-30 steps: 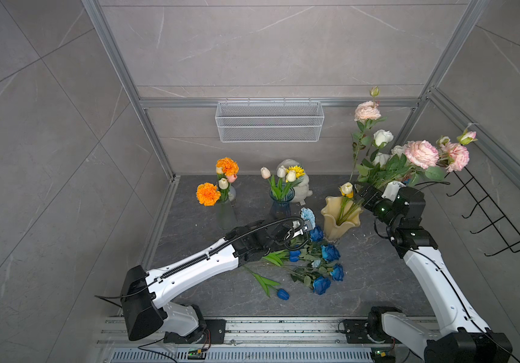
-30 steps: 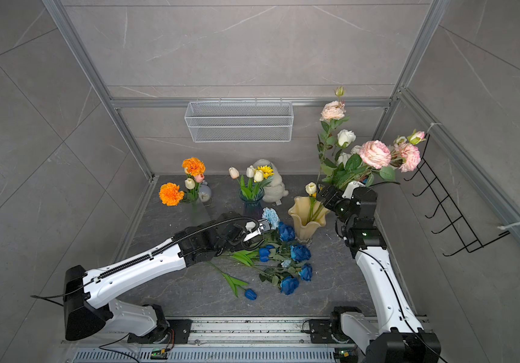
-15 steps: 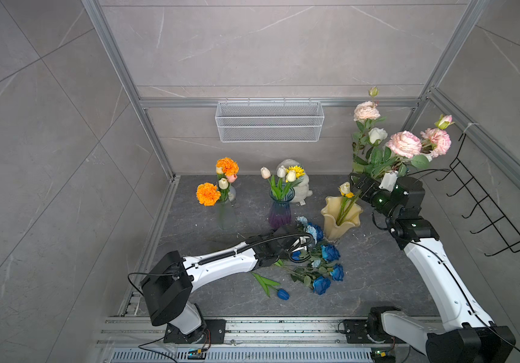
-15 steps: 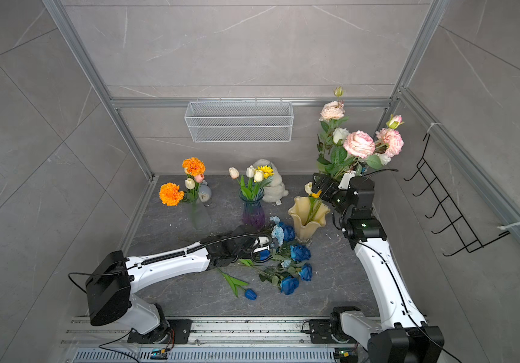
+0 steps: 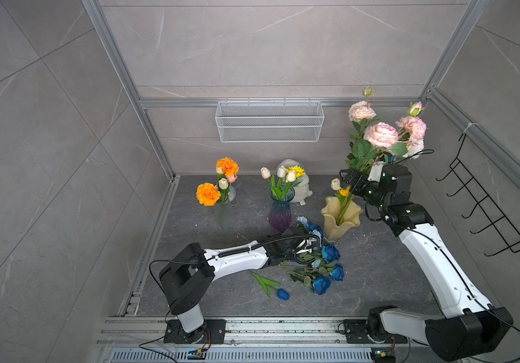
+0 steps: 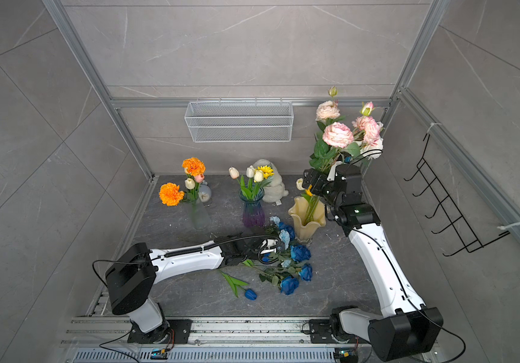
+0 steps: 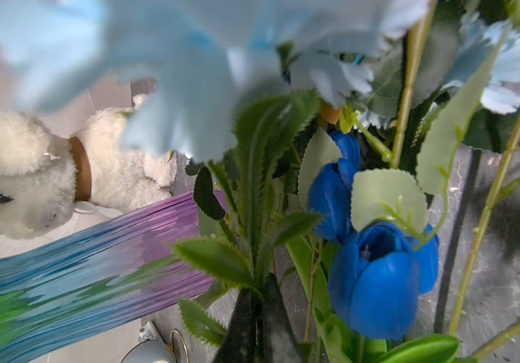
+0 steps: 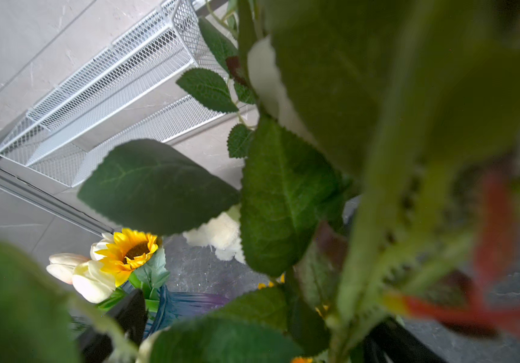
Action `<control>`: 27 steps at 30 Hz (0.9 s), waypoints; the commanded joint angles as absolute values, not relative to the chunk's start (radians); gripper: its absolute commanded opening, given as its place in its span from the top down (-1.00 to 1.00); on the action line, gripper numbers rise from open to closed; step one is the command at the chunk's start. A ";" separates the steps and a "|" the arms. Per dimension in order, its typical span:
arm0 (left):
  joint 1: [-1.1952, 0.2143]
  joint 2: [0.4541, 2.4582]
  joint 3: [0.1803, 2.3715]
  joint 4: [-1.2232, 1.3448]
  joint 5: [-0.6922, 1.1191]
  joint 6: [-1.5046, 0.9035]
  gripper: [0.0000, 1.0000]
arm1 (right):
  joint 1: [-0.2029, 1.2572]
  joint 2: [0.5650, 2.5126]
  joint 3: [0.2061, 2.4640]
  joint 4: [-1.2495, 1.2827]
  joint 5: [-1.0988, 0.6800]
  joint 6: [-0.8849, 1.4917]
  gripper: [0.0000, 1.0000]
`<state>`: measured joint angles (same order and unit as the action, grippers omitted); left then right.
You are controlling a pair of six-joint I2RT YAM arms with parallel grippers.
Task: Pick out blue flowers from the vase
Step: Place the flower at the center of the board.
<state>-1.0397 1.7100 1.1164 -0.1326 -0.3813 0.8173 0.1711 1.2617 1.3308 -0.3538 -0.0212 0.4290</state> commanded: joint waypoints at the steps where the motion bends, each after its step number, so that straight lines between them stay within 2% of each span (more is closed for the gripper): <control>1: -1.033 1.718 1.172 -0.103 -0.362 0.831 1.00 | 0.192 1.273 1.391 -0.454 0.087 0.383 -0.99; 8: -1.032 1.716 1.217 -0.144 -0.380 0.823 1.00 | 0.193 1.238 1.372 -0.483 0.153 0.398 -0.99; 18: -1.032 1.693 1.214 -0.156 -0.370 0.816 0.83 | 0.192 1.206 1.362 -0.528 0.170 0.388 -0.99; 21: -1.032 1.693 1.210 -0.156 -0.367 0.816 0.73 | 0.192 1.195 1.358 -0.546 0.180 0.384 -0.99; 23: -1.033 1.695 1.207 -0.155 -0.365 0.815 0.54 | 0.193 1.195 1.360 -0.564 0.176 0.381 -0.99; 27: -1.028 1.707 1.208 -0.158 -0.367 0.803 0.32 | 0.192 1.200 1.360 -0.600 0.156 0.382 -0.99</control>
